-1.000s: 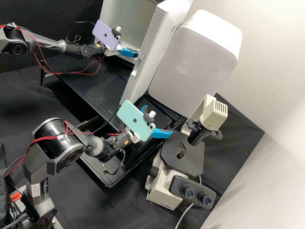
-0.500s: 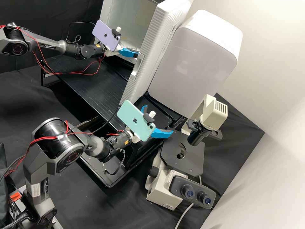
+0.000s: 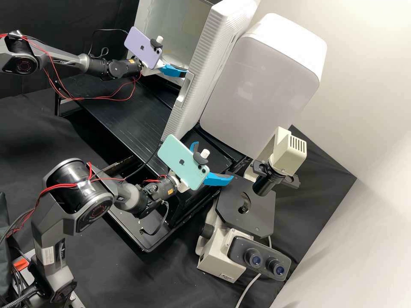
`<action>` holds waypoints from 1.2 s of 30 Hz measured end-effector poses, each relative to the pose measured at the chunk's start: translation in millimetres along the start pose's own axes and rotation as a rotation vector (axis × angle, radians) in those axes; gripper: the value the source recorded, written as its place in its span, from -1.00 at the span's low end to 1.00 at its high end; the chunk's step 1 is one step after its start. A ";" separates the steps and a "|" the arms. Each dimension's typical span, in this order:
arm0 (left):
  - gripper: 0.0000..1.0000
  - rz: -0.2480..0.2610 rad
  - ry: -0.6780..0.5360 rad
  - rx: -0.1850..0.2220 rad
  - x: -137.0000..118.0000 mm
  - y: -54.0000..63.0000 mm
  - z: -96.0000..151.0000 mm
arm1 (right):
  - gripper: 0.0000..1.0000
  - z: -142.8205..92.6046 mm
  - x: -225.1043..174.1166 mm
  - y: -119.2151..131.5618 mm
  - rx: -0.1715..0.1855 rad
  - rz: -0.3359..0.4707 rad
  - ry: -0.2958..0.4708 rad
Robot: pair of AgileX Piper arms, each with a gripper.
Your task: Take the petri dish out of the incubator
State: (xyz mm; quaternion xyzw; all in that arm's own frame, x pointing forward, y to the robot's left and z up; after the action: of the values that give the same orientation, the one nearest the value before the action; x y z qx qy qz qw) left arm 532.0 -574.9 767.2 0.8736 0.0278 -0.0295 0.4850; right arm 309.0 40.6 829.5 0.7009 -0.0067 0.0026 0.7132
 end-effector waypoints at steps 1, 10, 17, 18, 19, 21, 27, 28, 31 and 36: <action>-1.00 0.001 0.002 0.003 0.0 0.1 -0.2 | 1.00 0.0 0.0 0.0 0.000 0.000 0.000; -1.00 0.004 0.008 -0.002 0.0 0.3 -0.7 | 1.00 0.0 0.0 0.0 0.000 0.000 0.000; -1.00 0.002 0.010 -0.003 0.0 0.2 -0.9 | 1.00 0.0 0.0 0.0 0.000 0.000 0.000; -1.00 0.002 0.010 -0.005 -0.1 0.1 -0.6 | 1.00 0.0 0.0 0.0 0.000 0.000 0.000; -1.00 0.000 0.009 -0.010 -0.2 -0.2 0.2 | 1.00 0.0 0.0 0.0 0.000 0.000 0.000; -1.00 -0.001 0.011 -0.007 -0.3 -0.3 0.0 | 1.00 0.0 0.0 0.0 0.000 0.000 0.000; -1.00 -0.003 0.012 -0.002 0.1 1.9 0.7 | 1.00 0.0 0.0 0.0 0.000 0.000 0.000; -1.00 -0.006 0.012 0.003 0.1 1.6 0.7 | 1.00 0.0 0.0 0.0 0.000 0.000 0.000; -1.00 -0.007 0.011 -0.001 0.1 1.9 0.8 | 1.00 0.0 0.0 0.0 0.000 0.000 0.000; -1.00 -0.008 0.010 -0.001 0.1 2.0 0.9 | 1.00 0.0 0.0 0.0 0.000 0.000 0.000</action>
State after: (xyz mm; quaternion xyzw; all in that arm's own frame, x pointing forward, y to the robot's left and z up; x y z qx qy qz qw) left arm 532.3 -576.8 768.5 0.8734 0.0339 -0.0270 0.4851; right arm 309.0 40.6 829.5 0.7009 -0.0067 0.0026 0.7132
